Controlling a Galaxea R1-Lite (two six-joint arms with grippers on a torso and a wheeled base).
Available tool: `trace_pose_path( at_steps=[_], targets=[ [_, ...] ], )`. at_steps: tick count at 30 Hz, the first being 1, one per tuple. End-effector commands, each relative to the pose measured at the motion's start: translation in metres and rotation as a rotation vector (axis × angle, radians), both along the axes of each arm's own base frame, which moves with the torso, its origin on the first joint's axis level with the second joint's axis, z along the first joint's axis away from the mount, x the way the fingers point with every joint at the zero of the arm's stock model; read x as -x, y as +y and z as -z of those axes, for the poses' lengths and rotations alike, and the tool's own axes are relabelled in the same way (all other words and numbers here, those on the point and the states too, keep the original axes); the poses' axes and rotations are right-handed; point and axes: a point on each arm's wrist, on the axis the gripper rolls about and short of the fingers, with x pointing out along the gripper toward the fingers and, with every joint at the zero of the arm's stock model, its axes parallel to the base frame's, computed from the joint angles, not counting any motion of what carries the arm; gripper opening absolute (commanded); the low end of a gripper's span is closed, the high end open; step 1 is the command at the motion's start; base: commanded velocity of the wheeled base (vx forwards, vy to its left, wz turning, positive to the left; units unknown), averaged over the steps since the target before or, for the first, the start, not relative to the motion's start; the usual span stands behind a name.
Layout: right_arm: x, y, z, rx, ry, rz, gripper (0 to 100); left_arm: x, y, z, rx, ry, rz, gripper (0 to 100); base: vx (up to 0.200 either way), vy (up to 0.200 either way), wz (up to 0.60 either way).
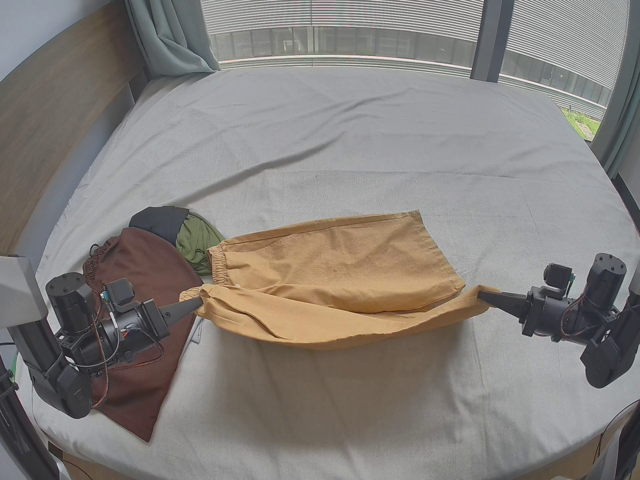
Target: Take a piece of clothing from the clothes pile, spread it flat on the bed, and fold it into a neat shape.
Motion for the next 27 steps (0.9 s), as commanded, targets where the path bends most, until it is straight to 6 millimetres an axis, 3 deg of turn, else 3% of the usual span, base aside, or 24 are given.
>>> trace_pose_path(
  at_steps=[1, 25, 27],
  targets=[
    [-0.010, 0.004, -0.008, -0.014, -0.034, 0.006, 0, -0.001, 0.001, -0.004, 0.002, -0.020, -0.003, 0, 0.000, 0.000, 0.00],
    [-0.035, 0.005, -0.029, -0.064, -0.104, 0.011, 0, -0.016, 0.000, -0.005, 0.037, -0.014, -0.088, 0, 0.000, 0.000, 0.00],
    [-0.047, 0.006, -0.033, -0.091, -0.106, 0.010, 0, -0.024, -0.001, -0.010, 0.073, -0.018, -0.130, 0, 0.000, 0.000, 0.00]
  ],
)
